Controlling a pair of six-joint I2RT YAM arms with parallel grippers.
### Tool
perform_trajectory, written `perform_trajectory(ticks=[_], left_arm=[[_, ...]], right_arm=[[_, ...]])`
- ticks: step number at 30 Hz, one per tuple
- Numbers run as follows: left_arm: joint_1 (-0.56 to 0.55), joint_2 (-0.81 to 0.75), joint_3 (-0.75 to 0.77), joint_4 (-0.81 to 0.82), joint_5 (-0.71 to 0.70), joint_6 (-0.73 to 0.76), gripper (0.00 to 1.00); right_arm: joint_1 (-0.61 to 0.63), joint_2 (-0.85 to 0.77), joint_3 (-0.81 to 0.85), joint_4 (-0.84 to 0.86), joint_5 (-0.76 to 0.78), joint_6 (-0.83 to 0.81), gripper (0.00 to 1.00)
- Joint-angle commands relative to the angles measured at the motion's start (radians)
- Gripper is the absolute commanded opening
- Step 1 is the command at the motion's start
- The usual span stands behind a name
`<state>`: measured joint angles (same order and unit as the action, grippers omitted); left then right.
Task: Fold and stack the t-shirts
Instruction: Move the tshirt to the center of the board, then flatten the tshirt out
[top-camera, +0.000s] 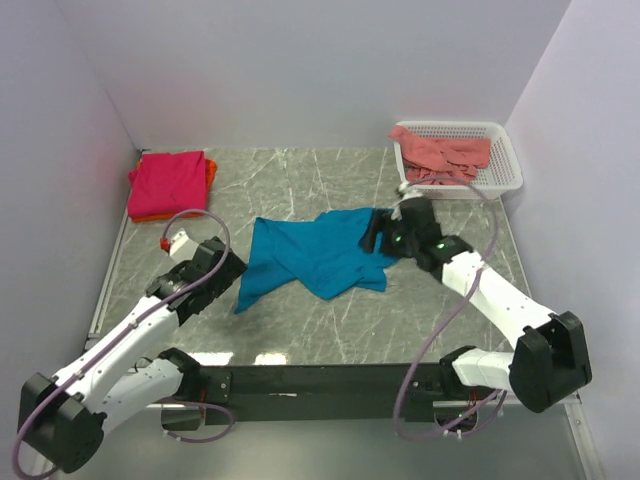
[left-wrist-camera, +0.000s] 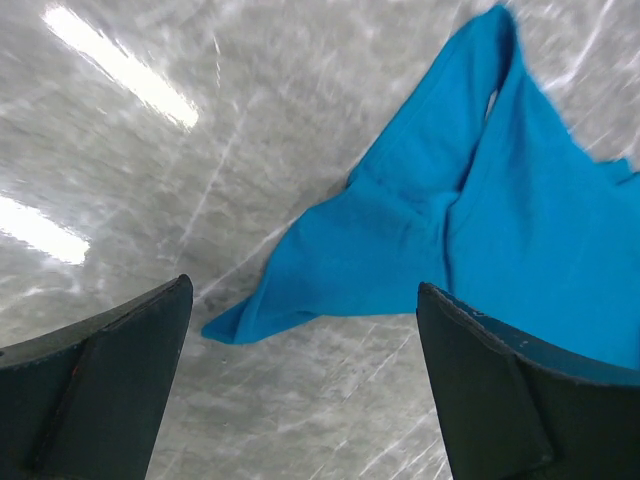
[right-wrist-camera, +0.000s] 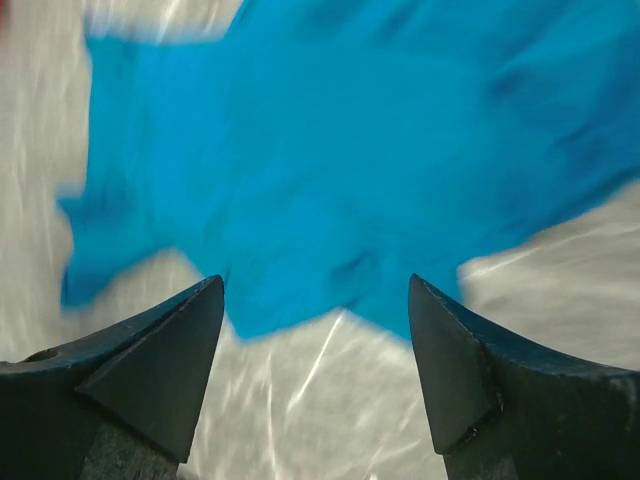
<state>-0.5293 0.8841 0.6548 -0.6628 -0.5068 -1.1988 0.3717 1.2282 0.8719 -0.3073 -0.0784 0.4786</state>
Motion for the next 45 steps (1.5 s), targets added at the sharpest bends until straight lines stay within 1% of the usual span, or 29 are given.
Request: perform_trajectory(ticks=[1,3,4,5,6,7,8,10,12,13,16,22,24,26,27,28,29,30,33,36,41,42,44,45], left_arm=[[0.058,0.052,-0.052,0.138,0.204,0.099,0.99],[0.08,0.091,-0.078,0.199,0.258,0.117,0.99],[0.083,0.105,-0.099,0.222,0.281,0.128,0.99],[0.086,0.121,-0.11,0.244,0.327,0.134,0.97],[0.086,0.153,-0.116,0.284,0.344,0.139,0.95],[0.086,0.167,-0.125,0.296,0.358,0.14,0.91],[0.087,0.182,-0.129,0.308,0.385,0.142,0.89],[0.087,0.22,-0.144,0.356,0.41,0.151,0.84],[0.086,0.265,-0.146,0.365,0.4,0.15,0.81],[0.086,0.279,-0.139,0.358,0.389,0.15,0.76],[0.087,0.332,-0.133,0.347,0.355,0.139,0.67],[0.088,0.421,-0.118,0.341,0.315,0.122,0.55],[0.088,0.46,-0.109,0.333,0.313,0.117,0.45],[0.088,0.487,-0.101,0.327,0.314,0.113,0.18],[0.086,0.496,-0.093,0.319,0.307,0.108,0.03],[0.086,0.501,-0.09,0.315,0.295,0.108,0.01],[0.086,0.504,-0.09,0.309,0.292,0.111,0.01],[0.086,0.501,-0.089,0.307,0.286,0.107,0.01],[0.086,0.471,-0.081,0.281,0.242,0.096,0.01],[0.086,0.423,-0.057,0.235,0.171,0.084,0.01],[0.086,0.317,0.02,0.126,0.013,0.058,0.01],[0.086,0.302,0.054,0.106,-0.049,0.045,0.01],[0.087,0.261,0.094,0.039,-0.111,0.021,0.01],[0.086,0.25,0.135,0.016,-0.166,0.012,0.01]], right_arm=[[0.149,0.004,-0.063,0.014,0.02,-0.003,0.8],[0.218,0.036,-0.077,0.028,0.015,0.005,0.8],[0.28,0.056,-0.068,0.025,0.053,0.032,0.8],[0.314,0.097,-0.06,0.022,0.068,0.032,0.8],[0.338,0.12,-0.047,-0.002,0.097,0.052,0.8],[0.358,0.145,-0.021,-0.021,0.158,0.07,0.8],[0.395,0.187,-0.01,-0.029,0.179,0.083,0.8],[0.423,0.224,0.013,-0.021,0.196,0.104,0.8],[0.456,0.276,0.029,-0.007,0.187,0.115,0.8],[0.464,0.293,0.05,-0.012,0.193,0.123,0.79],[0.49,0.361,0.09,-0.036,0.219,0.133,0.77],[0.519,0.439,0.122,-0.062,0.281,0.201,0.76],[0.521,0.451,0.127,-0.081,0.308,0.231,0.75],[0.526,0.473,0.137,-0.111,0.328,0.247,0.73],[0.527,0.481,0.142,-0.122,0.35,0.253,0.71],[0.529,0.493,0.145,-0.131,0.357,0.259,0.68],[0.529,0.498,0.147,-0.141,0.364,0.267,0.66],[0.53,0.501,0.144,-0.144,0.371,0.273,0.55],[0.53,0.495,0.134,-0.139,0.374,0.288,0.11],[0.53,0.449,0.11,-0.134,0.4,0.29,0.0],[0.509,0.309,0.125,-0.223,0.551,0.264,0.0],[0.483,0.282,0.122,-0.228,0.563,0.25,0.0],[0.449,0.199,0.124,-0.24,0.583,0.233,0.0],[0.403,0.17,0.13,-0.24,0.591,0.207,0.0]])
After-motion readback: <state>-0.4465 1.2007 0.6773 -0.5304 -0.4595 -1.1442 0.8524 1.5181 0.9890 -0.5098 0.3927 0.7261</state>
